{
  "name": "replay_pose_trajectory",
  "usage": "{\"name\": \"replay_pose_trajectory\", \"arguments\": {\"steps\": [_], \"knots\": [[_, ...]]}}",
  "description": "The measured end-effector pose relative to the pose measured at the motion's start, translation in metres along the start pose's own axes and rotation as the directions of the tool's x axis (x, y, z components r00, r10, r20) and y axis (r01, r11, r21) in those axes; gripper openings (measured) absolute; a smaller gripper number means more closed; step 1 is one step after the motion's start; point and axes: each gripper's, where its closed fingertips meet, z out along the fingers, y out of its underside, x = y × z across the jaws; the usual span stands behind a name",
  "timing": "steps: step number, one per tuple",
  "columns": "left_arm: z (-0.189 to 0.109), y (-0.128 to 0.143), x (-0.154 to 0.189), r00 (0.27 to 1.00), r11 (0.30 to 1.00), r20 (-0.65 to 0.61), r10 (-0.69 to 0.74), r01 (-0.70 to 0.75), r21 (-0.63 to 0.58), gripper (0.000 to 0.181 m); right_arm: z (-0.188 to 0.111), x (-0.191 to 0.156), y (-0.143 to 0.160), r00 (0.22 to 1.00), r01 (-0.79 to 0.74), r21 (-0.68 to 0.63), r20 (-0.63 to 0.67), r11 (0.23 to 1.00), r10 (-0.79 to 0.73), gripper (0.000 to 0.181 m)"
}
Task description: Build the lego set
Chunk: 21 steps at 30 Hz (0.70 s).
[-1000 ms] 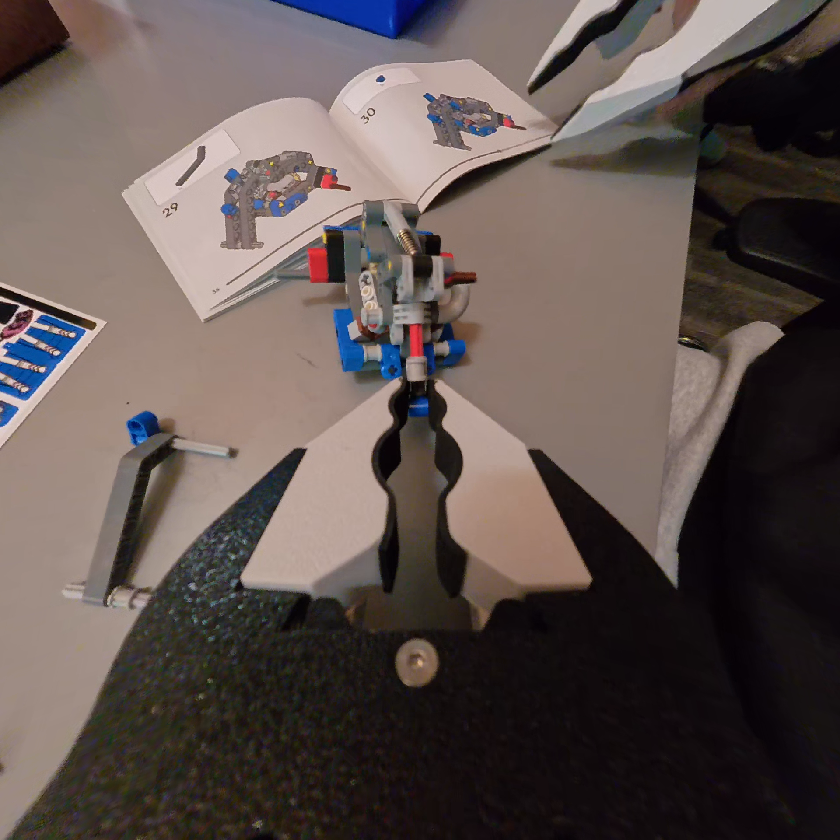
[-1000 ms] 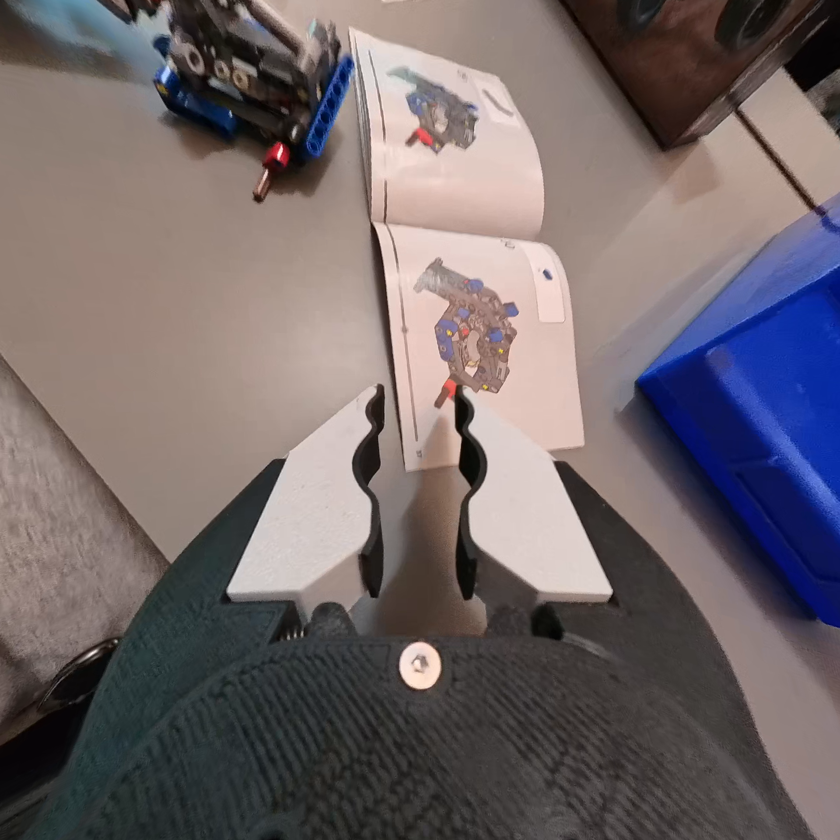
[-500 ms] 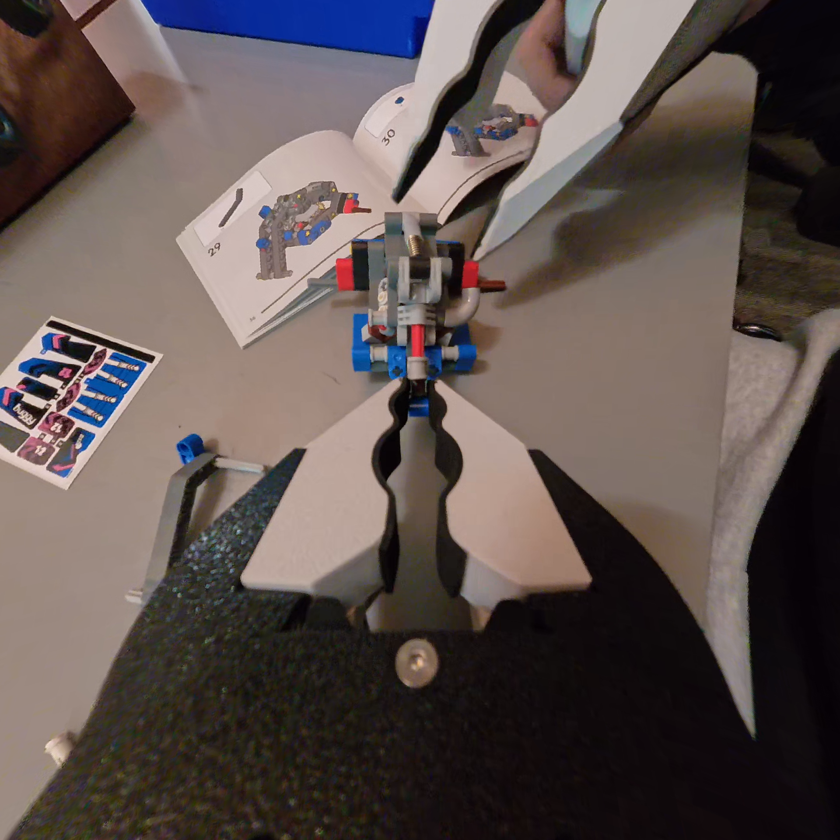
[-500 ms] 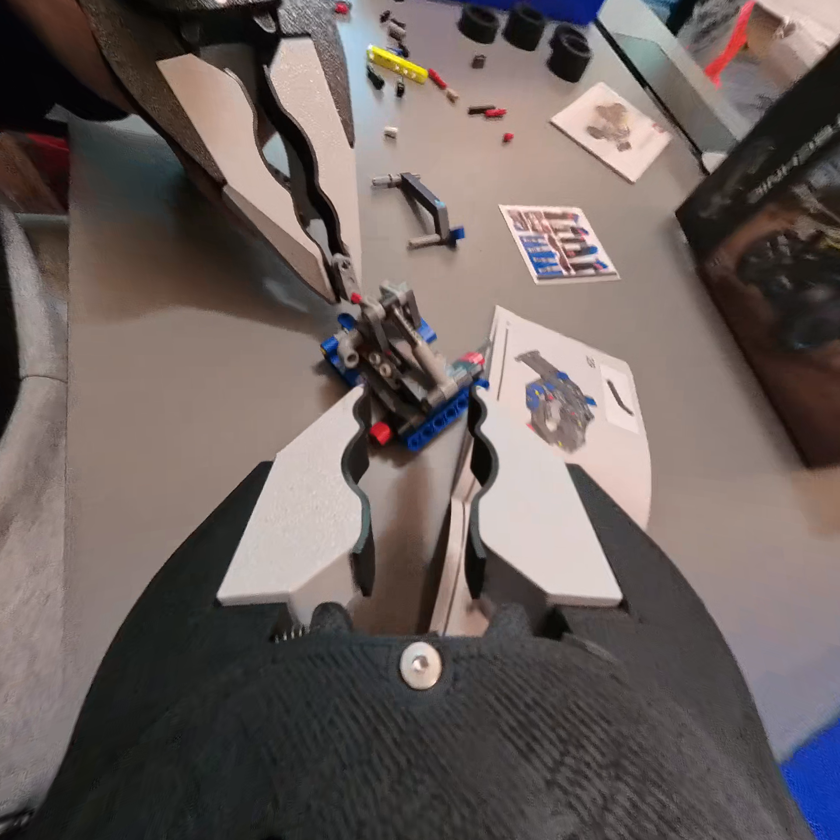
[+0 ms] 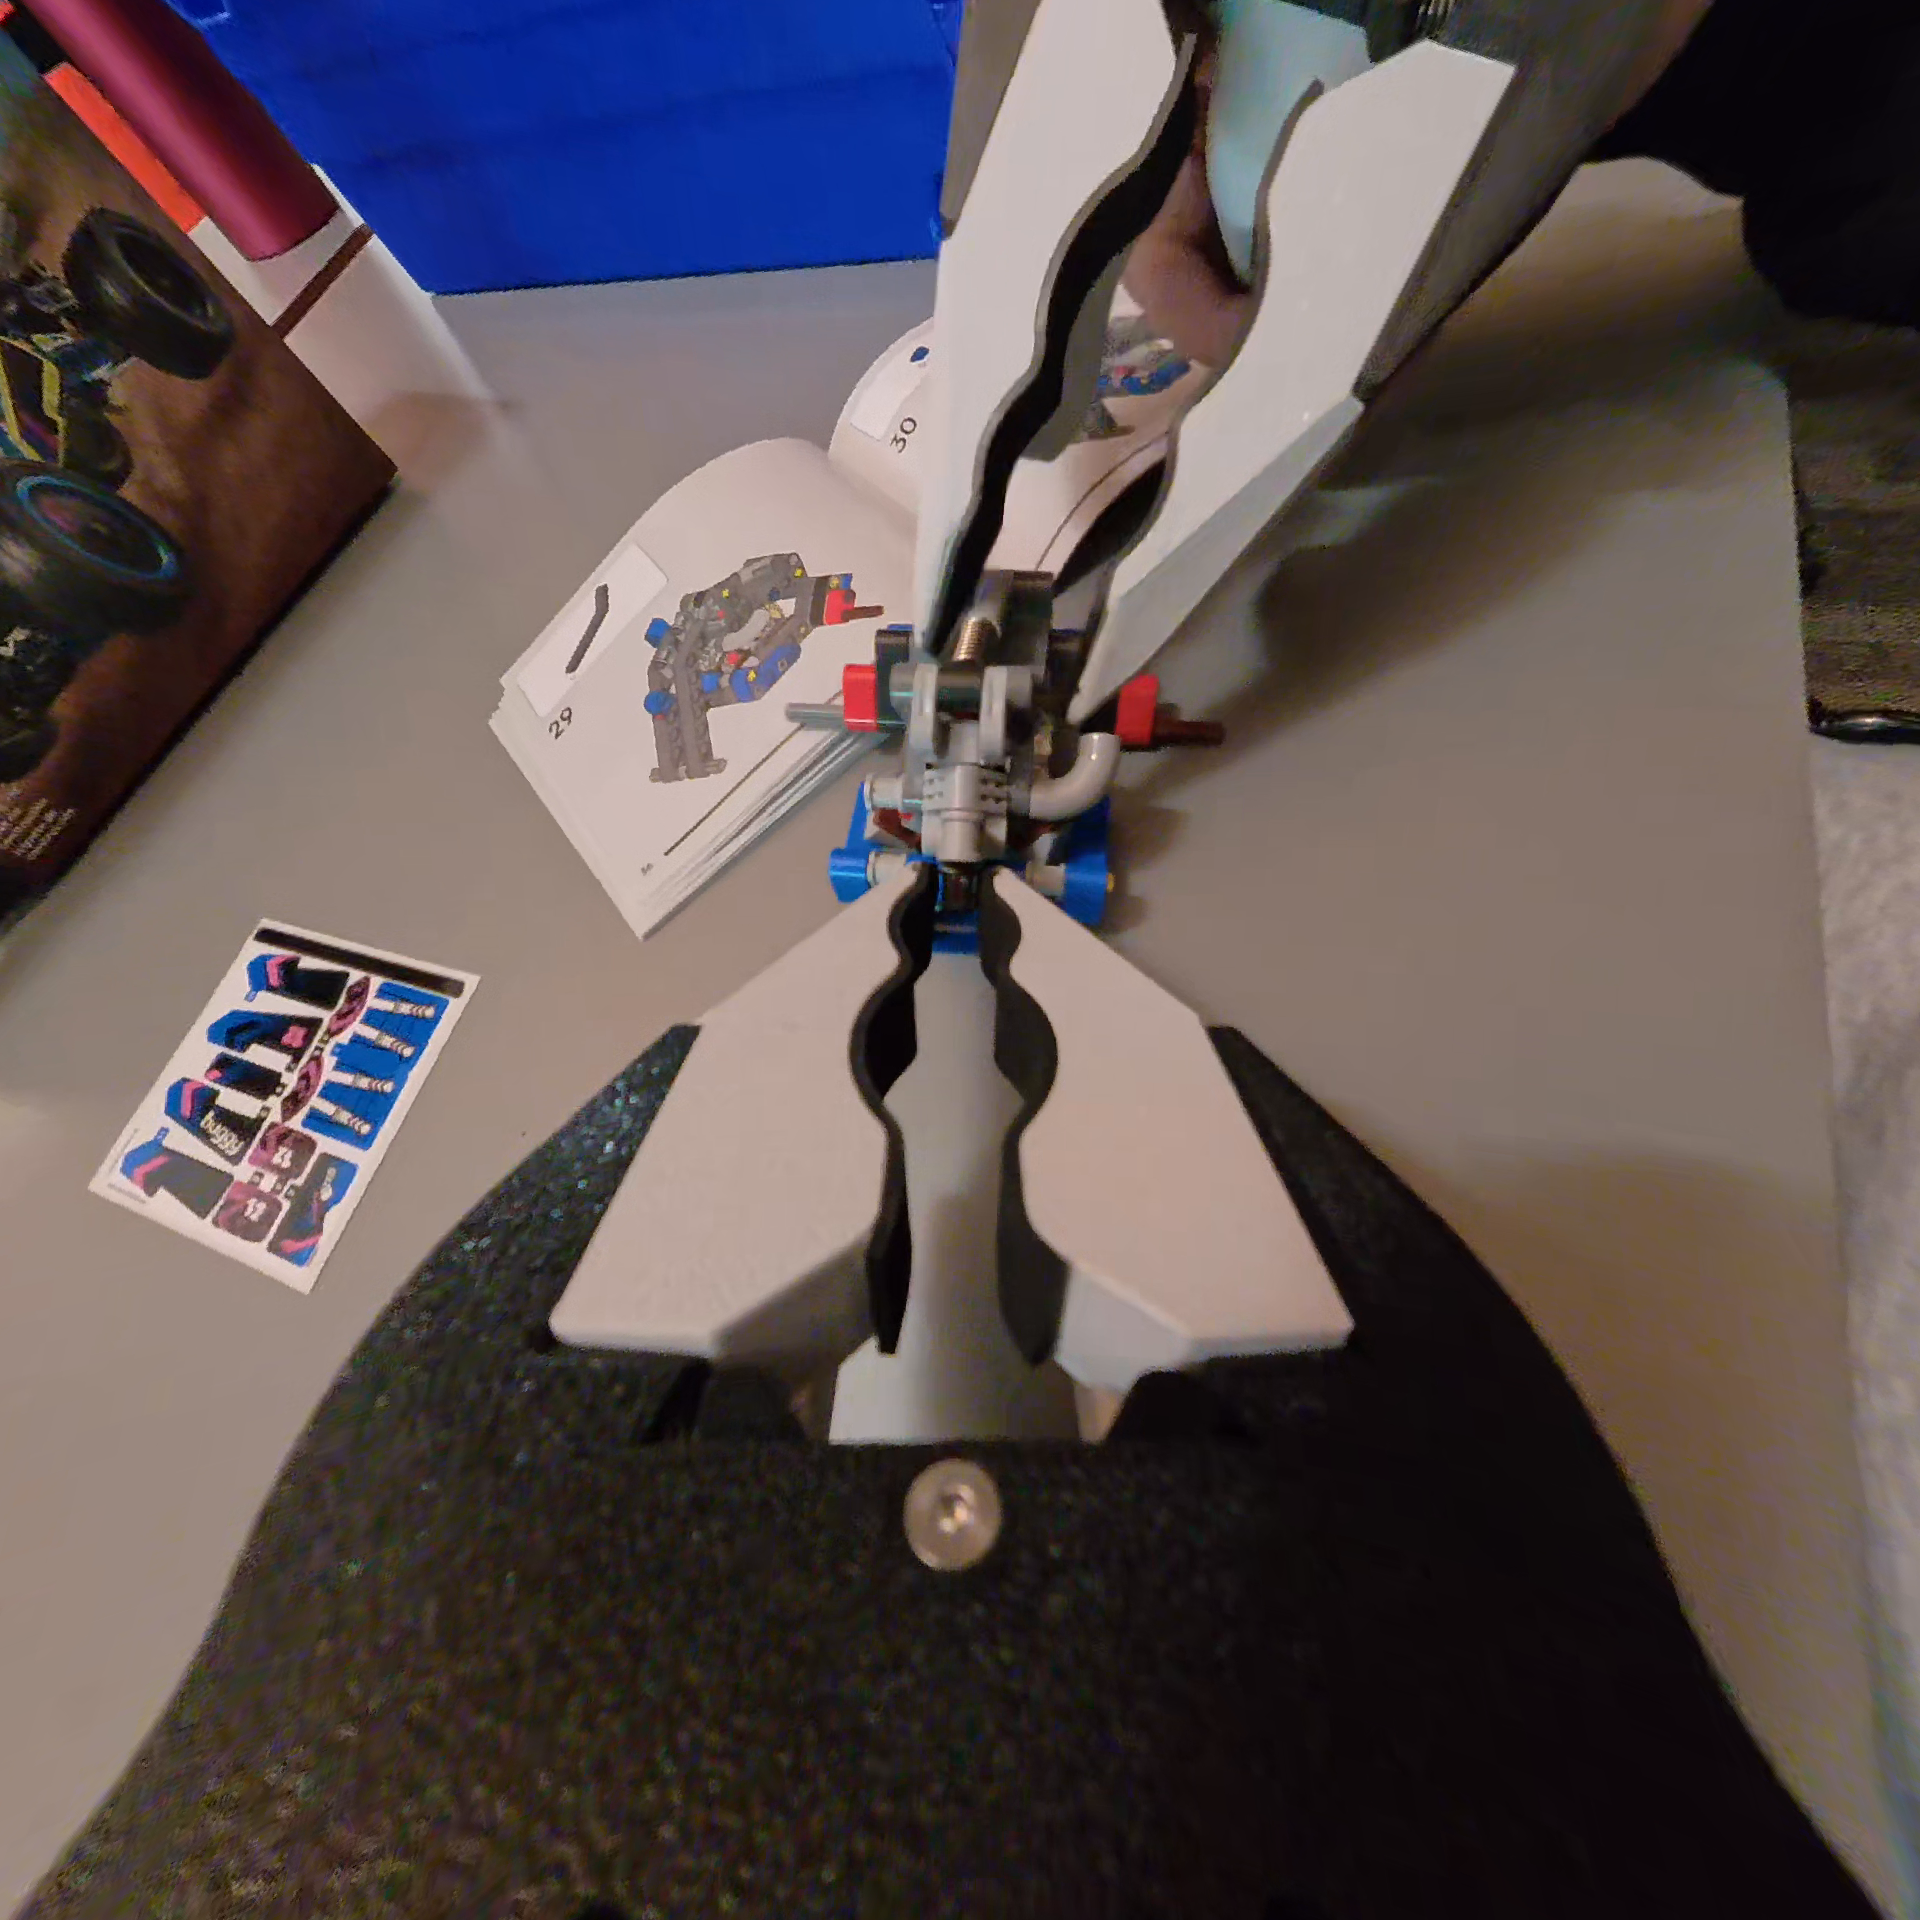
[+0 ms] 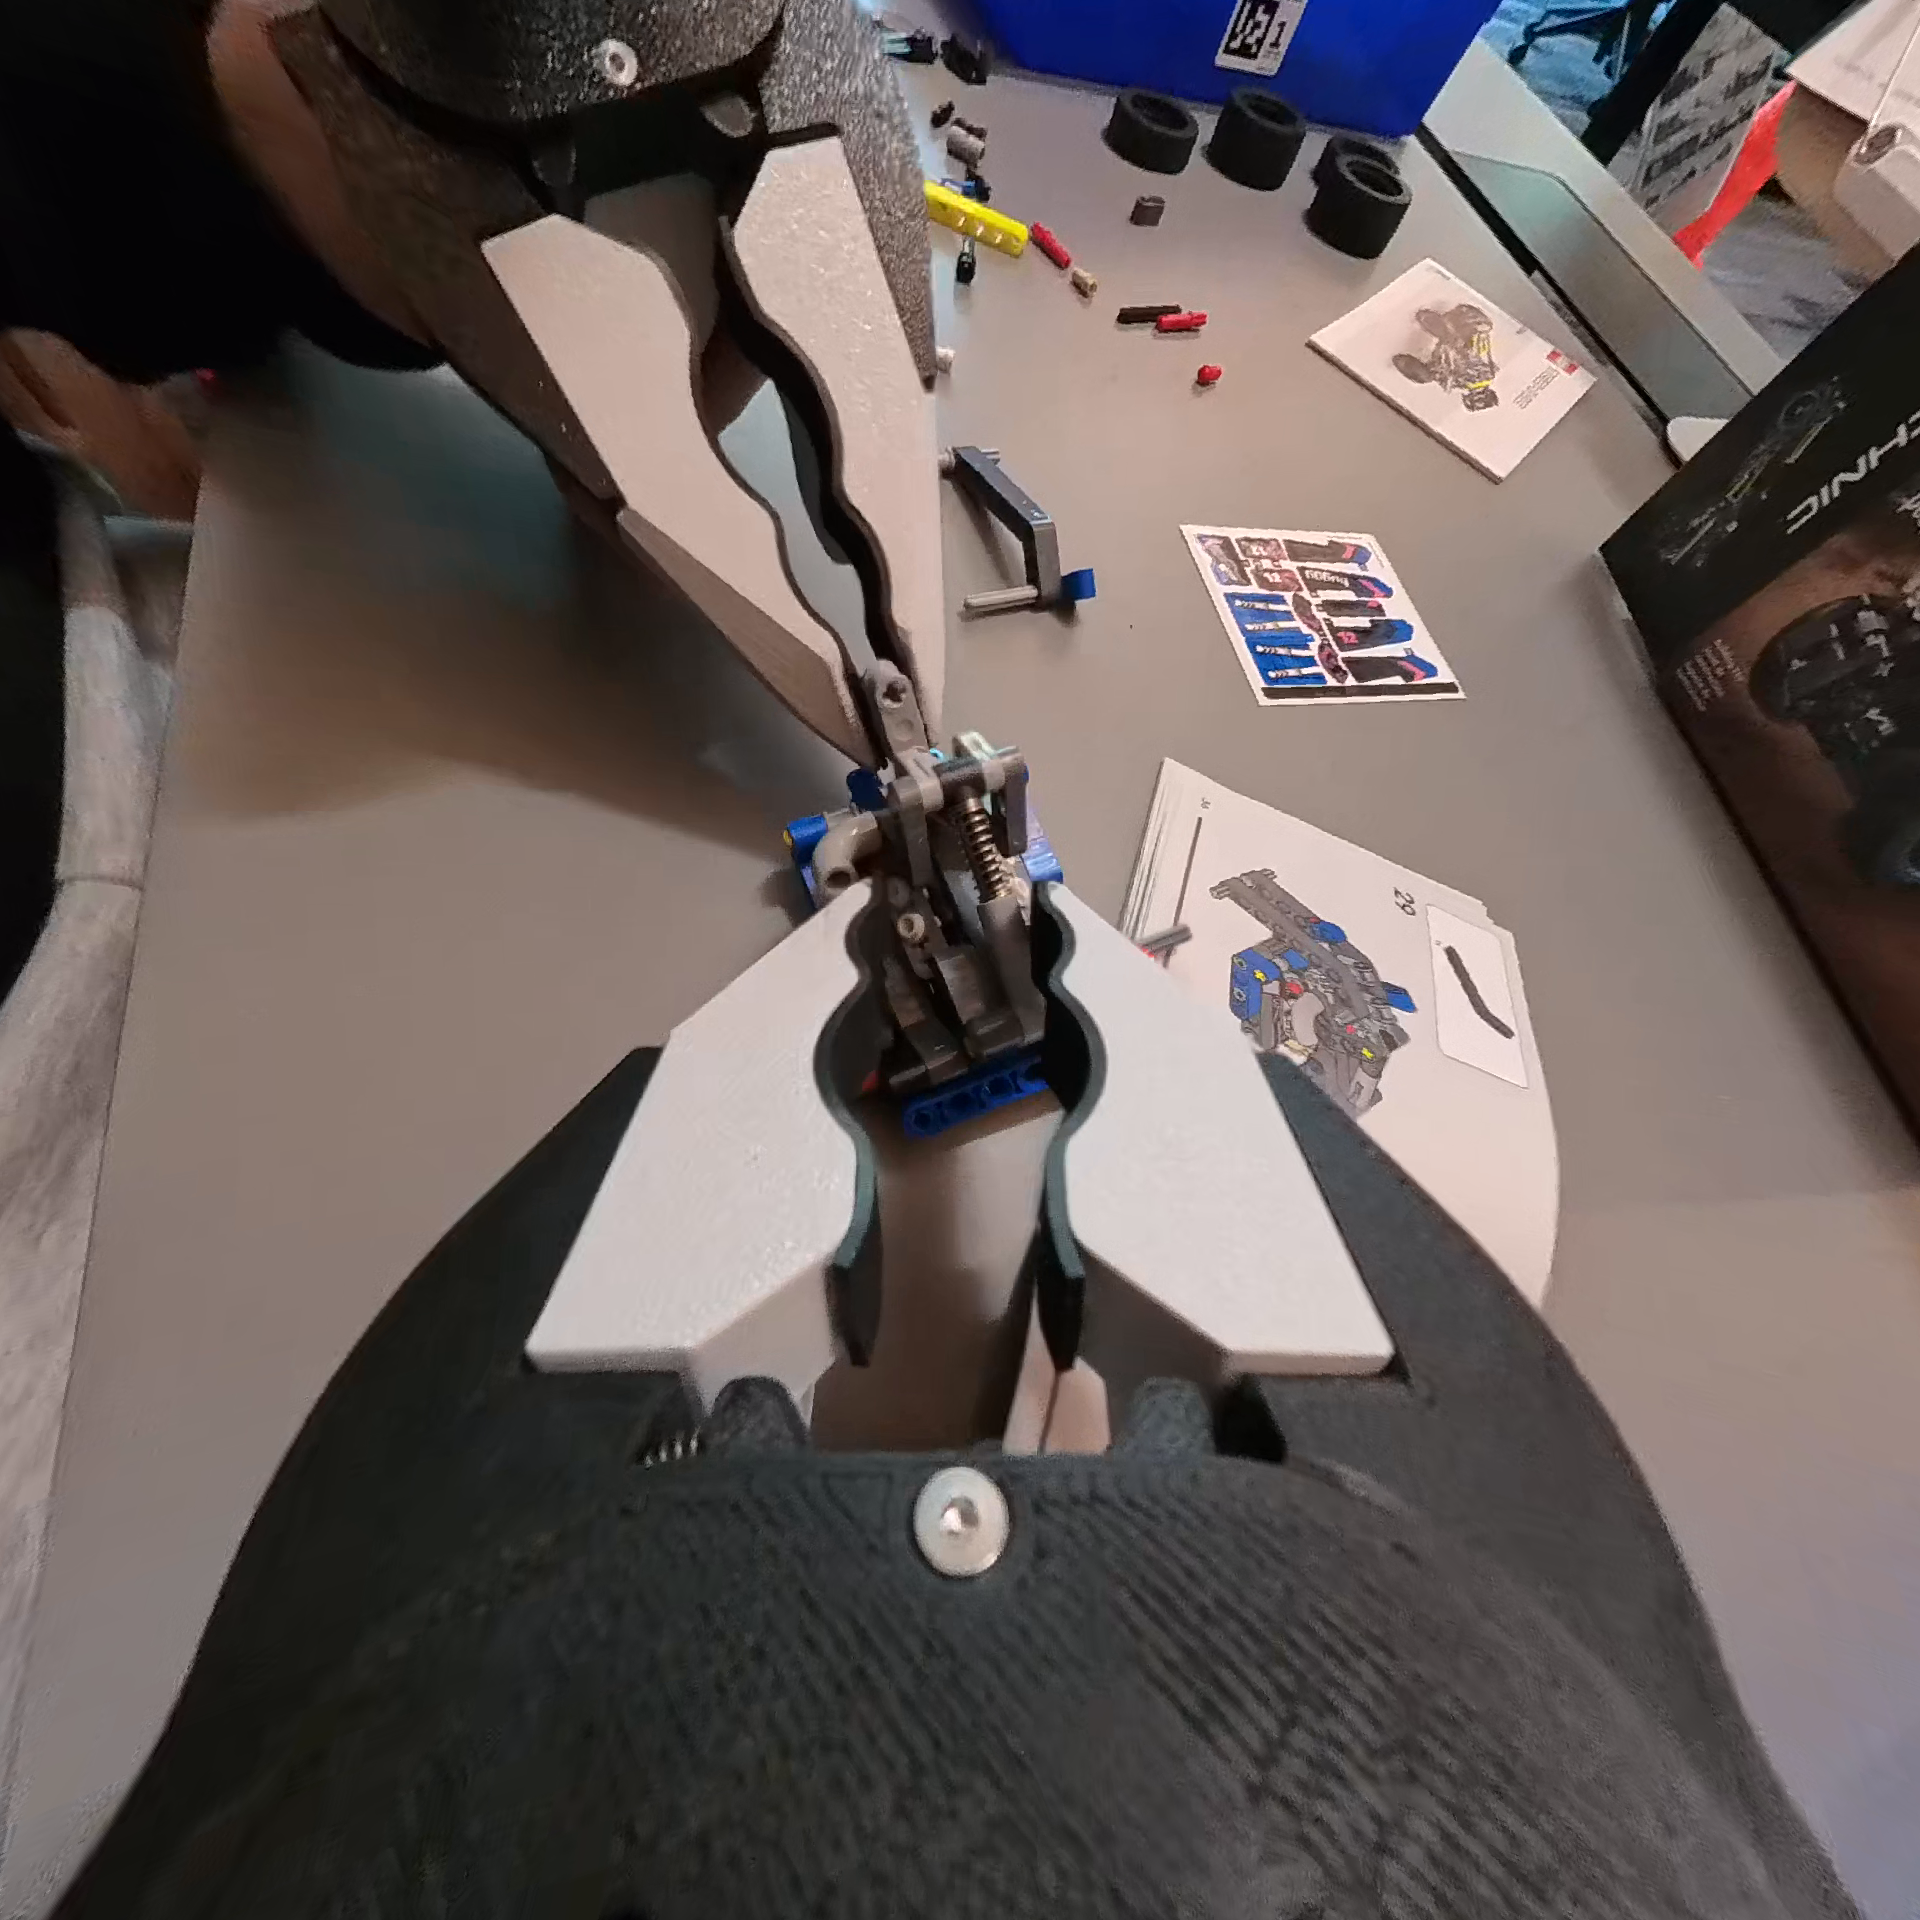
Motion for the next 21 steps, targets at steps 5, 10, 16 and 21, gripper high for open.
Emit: {"name": "replay_pose_trajectory", "arguments": {"steps": [5, 10, 16, 21], "knots": [[0.001, 0.0, -0.003, 1.0, 1.0, 0.003, 0.009, -0.009, -0.012, 0.004, -0.014, 0.019, -0.006, 0.999, 0.015, 0.019, -0.044, 1.0, -0.015, 0.022], [0.001, 0.0, -0.004, 1.0, 1.0, -0.023, -0.013, 0.013, -0.021, 0.004, -0.003, 0.014, 0.005, 0.998, 0.016, -0.033, 0.067, 0.999, -0.014, 0.028], [0.004, -0.002, -0.008, 0.995, 0.998, -0.078, -0.062, 0.061, -0.027, 0.004, 0.006, 0.008, 0.012, 0.994, 0.029, -0.054, 0.105, 0.998, -0.024, 0.023], [0.005, -0.003, -0.01, 0.977, 0.996, -0.196, -0.089, 0.08, -0.049, 0.004, 0.005, 0.009, 0.012, 0.993, 0.0, -0.03, 0.12, 1.0, 0.003, 0.023]]}}
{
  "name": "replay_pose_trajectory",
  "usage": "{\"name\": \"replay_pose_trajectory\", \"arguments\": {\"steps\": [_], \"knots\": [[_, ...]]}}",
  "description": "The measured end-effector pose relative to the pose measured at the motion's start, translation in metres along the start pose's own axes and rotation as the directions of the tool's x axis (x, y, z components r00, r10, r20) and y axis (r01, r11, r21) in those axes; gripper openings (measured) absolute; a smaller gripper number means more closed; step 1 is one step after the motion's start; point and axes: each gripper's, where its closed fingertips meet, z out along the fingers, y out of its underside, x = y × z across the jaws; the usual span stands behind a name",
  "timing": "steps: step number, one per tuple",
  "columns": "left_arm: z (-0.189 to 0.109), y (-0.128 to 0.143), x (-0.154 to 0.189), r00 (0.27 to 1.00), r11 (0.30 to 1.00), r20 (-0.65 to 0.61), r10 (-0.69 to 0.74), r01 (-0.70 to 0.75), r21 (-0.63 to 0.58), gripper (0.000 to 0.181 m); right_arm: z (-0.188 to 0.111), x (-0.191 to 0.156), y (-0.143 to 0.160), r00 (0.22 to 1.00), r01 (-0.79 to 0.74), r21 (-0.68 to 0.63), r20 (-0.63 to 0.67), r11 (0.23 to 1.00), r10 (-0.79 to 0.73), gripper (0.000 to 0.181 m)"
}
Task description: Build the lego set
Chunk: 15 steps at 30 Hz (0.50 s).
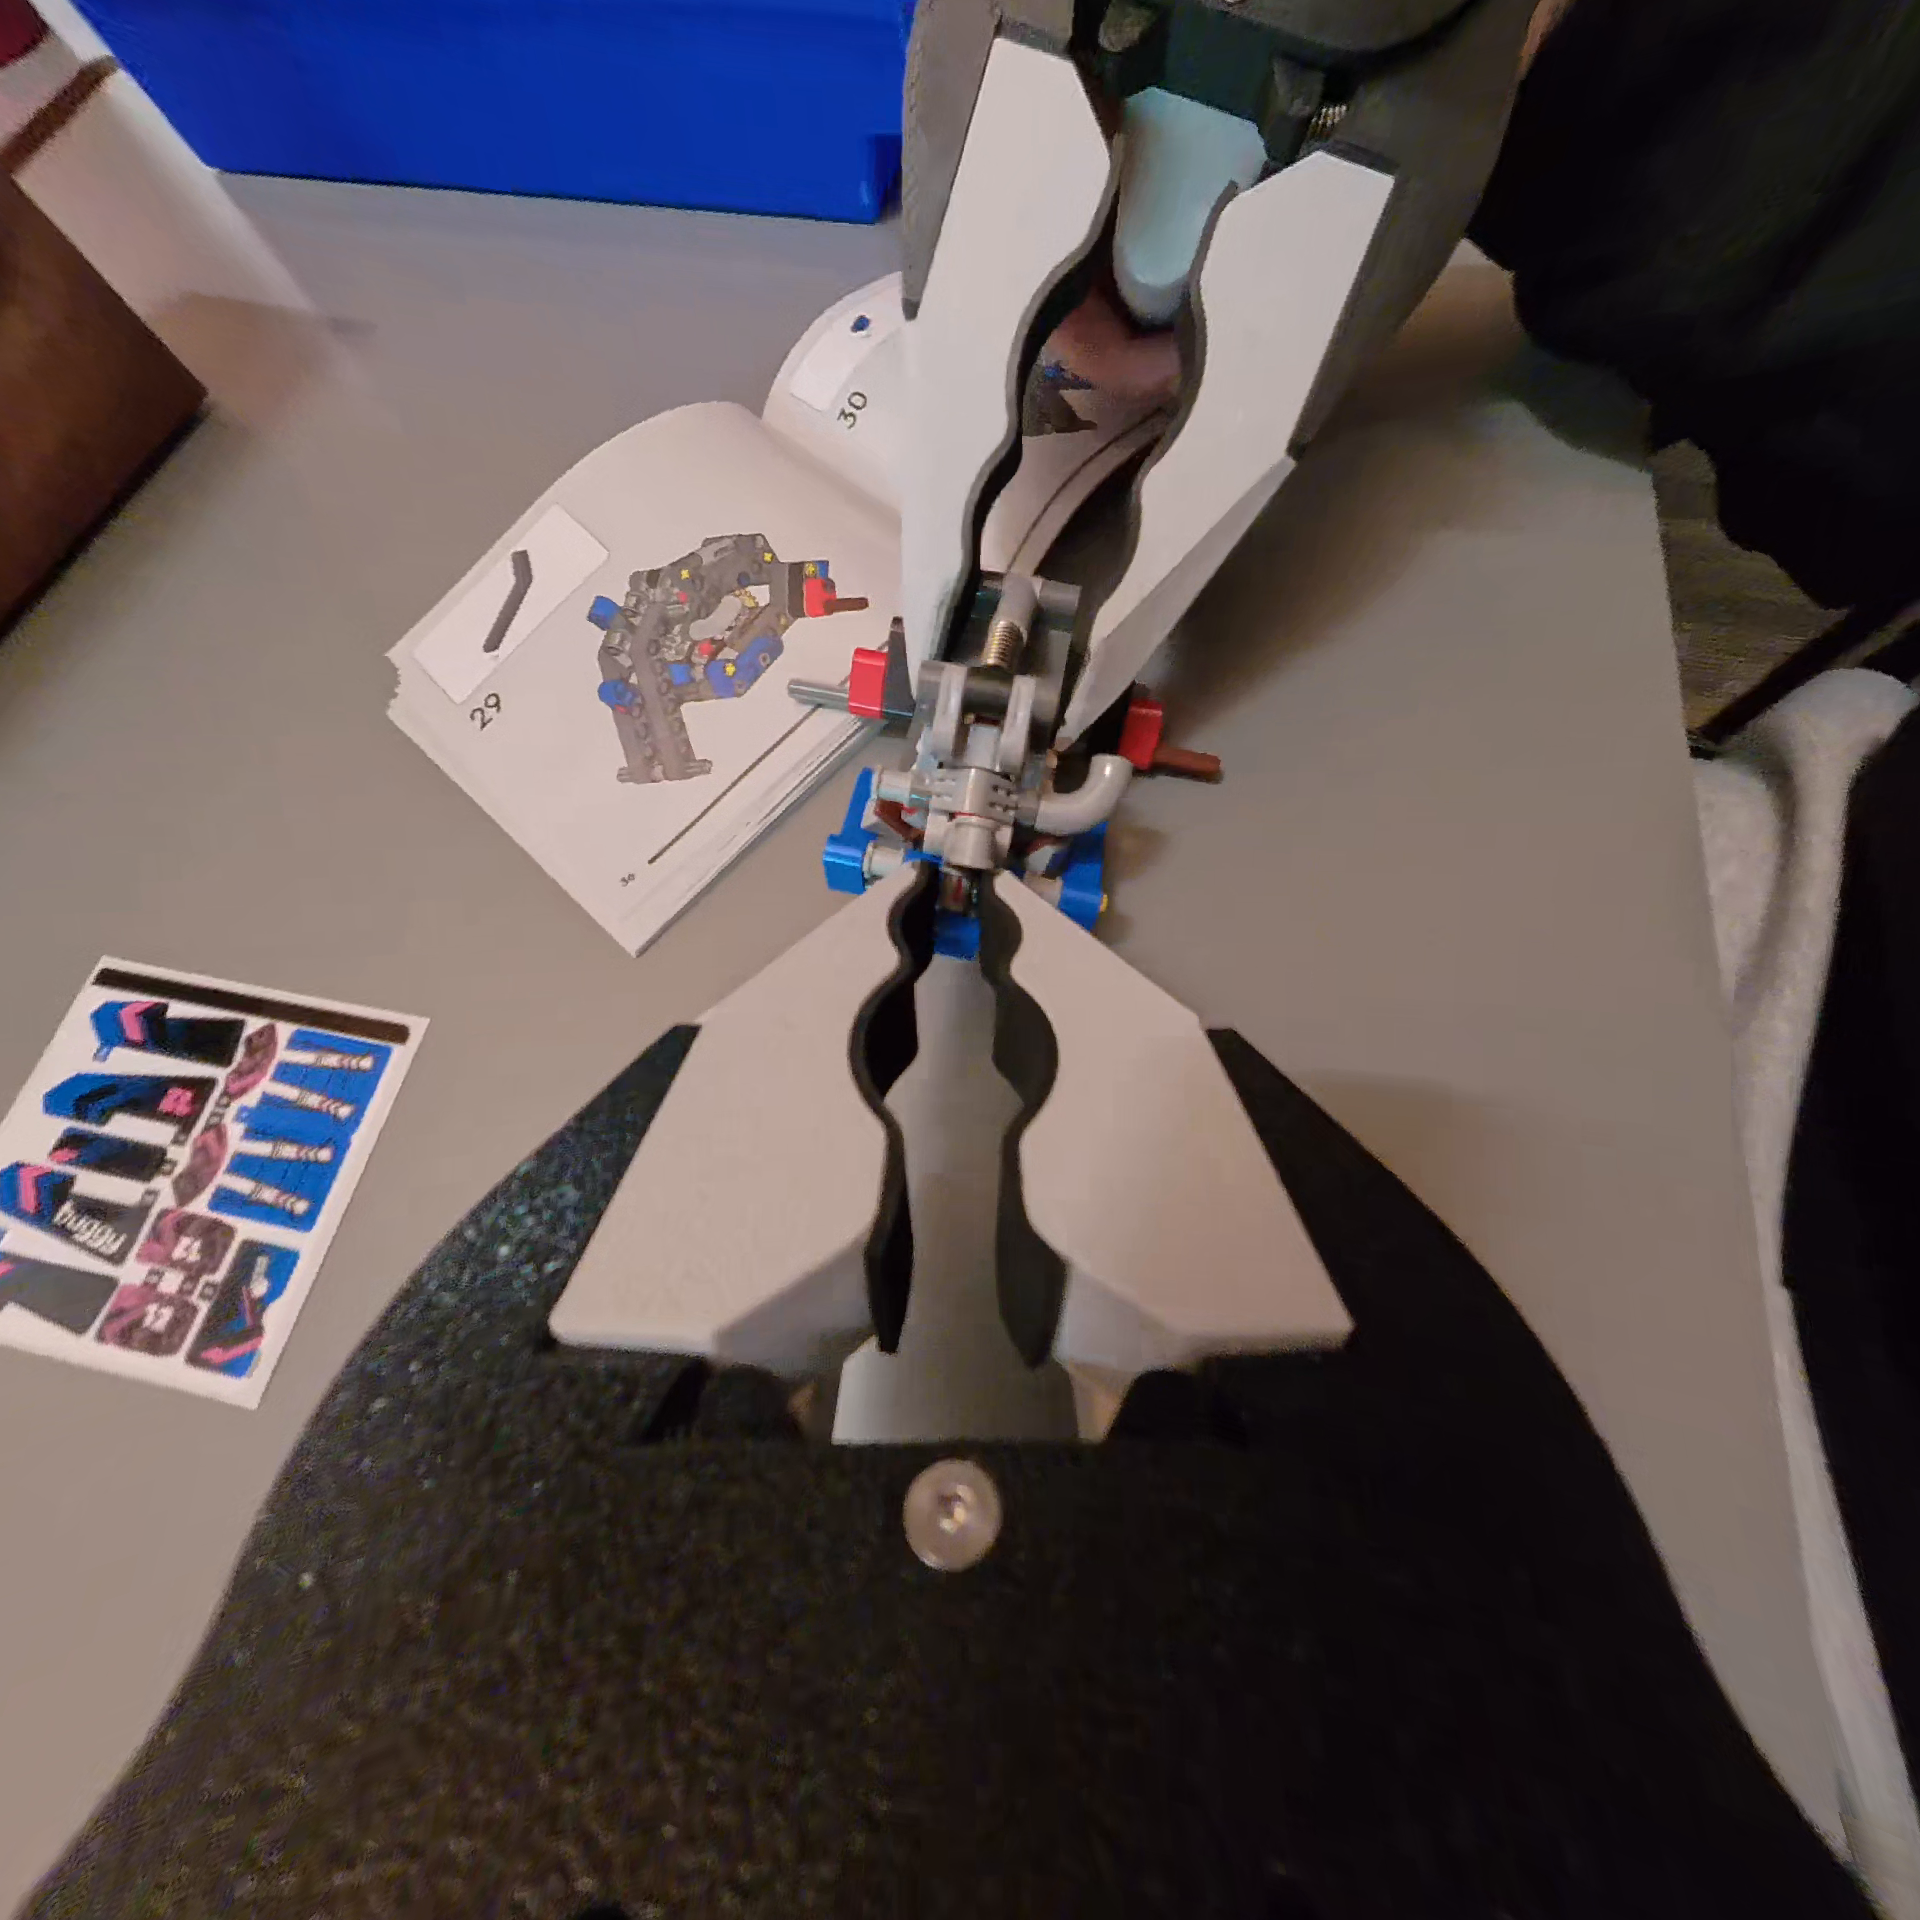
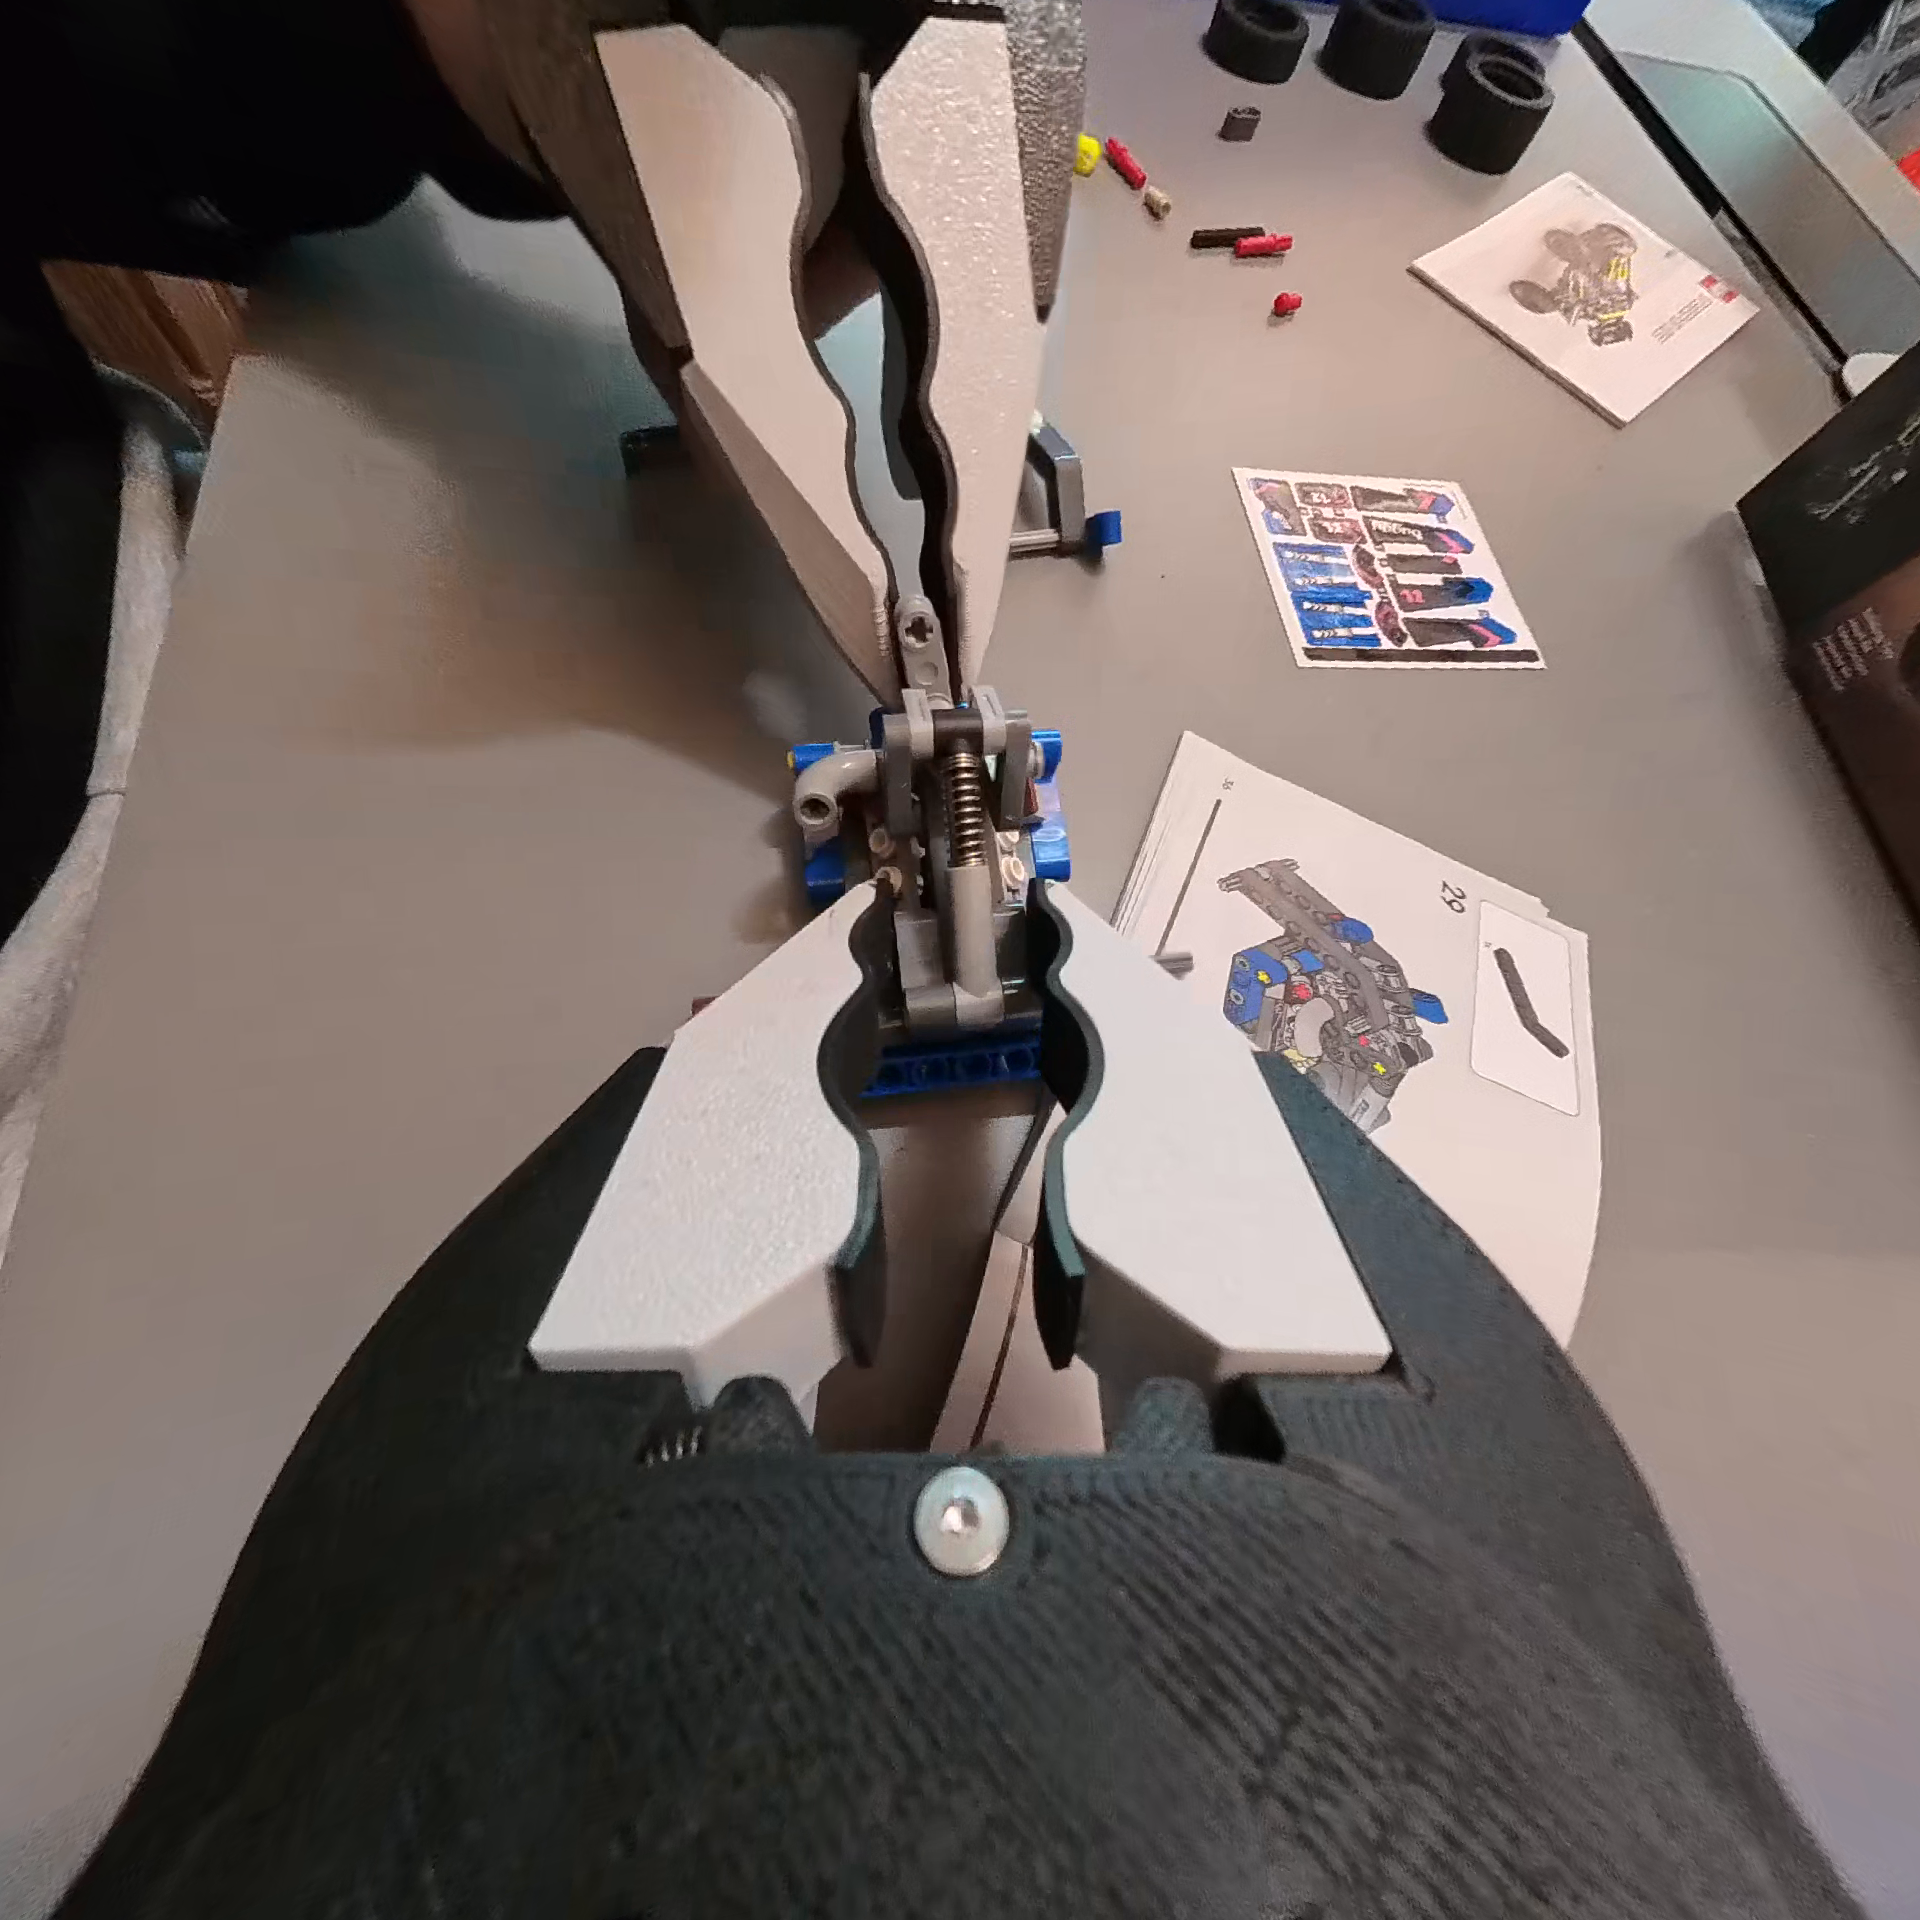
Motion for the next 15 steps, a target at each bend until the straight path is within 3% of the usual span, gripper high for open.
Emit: {"name": "replay_pose_trajectory", "arguments": {"steps": [9, 15], "knots": [[-0.0039, -0.0078, 0.0006, 0.972, 0.993, -0.215, -0.099, 0.083, -0.079, 0.004, -0.002, -0.0011, -0.0025, 0.982, -0.173, 0.059, 0.086, 0.983, 0.167, 0.022], [-0.0027, -0.0055, -0.0033, 0.95, 0.979, -0.242, -0.195, 0.172, -0.113, 0.005, -0.0038, 0.0016, -0.0086, 0.993, -0.118, 0.062, 0.031, 0.991, 0.116, 0.026]]}}
